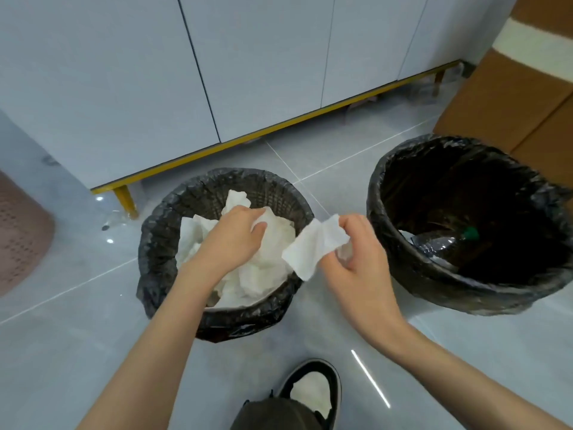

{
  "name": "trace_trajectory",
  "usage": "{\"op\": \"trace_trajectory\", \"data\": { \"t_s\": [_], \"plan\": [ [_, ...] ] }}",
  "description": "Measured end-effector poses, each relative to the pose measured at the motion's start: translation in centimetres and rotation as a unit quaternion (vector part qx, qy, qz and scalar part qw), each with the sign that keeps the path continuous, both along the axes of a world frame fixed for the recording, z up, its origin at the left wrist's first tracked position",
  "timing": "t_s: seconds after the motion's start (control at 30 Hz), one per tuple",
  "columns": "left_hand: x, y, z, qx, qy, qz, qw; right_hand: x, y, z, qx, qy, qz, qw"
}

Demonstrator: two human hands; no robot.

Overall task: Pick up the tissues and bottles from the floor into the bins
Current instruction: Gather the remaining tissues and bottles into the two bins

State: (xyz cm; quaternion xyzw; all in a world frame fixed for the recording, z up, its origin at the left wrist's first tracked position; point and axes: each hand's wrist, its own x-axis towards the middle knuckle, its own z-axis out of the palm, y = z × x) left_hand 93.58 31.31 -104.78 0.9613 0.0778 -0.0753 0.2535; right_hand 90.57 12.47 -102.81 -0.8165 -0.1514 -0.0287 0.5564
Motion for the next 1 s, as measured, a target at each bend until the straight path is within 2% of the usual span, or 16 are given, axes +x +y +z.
{"op": "trace_trajectory", "data": {
  "t_s": [0.1,0.2,0.27,0.43,0.53,0.6,0.67,0.8,0.93,1.0],
  "plan": [
    [-0.1,0.3,1.6,-0.008,-0.066,0.049,0.997,3.1,2.5,1.1,-0.104,-0.004,0.083,0.991],
    [-0.2,0.6,2.5,-0.032,-0.117,0.102,0.987,5.0,4.2,1.4,-0.234,-0.04,0.16,0.958],
    [-0.3,0.7,3.2,-0.029,-0.15,0.118,0.981,5.8,4.2,2.2,-0.277,-0.055,0.183,0.942],
    [0.0,-0.6,4.7,-0.026,-0.2,0.091,0.975,8.3,-0.4,5.8,-0.236,-0.059,0.091,0.966],
    [0.5,-2.6,5.5,-0.041,-0.223,0.056,0.972,10.4,-4.9,6.6,-0.278,-0.041,0.032,0.959],
    [1.0,-4.2,6.1,-0.049,-0.233,0.033,0.971,11.9,-7.8,6.0,-0.333,0.002,0.018,0.943],
    [1.6,-6.1,6.8,-0.068,-0.237,0.009,0.969,13.0,-10.6,4.9,-0.41,0.065,0.023,0.91],
    [3.5,-10.9,7.2,-0.131,-0.19,-0.045,0.972,14.1,-13.7,1.8,-0.566,0.206,0.102,0.791],
    [4.5,-15.7,5.1,-0.164,-0.08,-0.105,0.978,15.2,-14.8,-1.3,-0.58,0.327,0.155,0.73],
    [4.2,-17.0,3.7,-0.154,-0.062,-0.113,0.98,15.2,-15.2,-2.6,-0.583,0.398,0.178,0.686]
  ]
}}
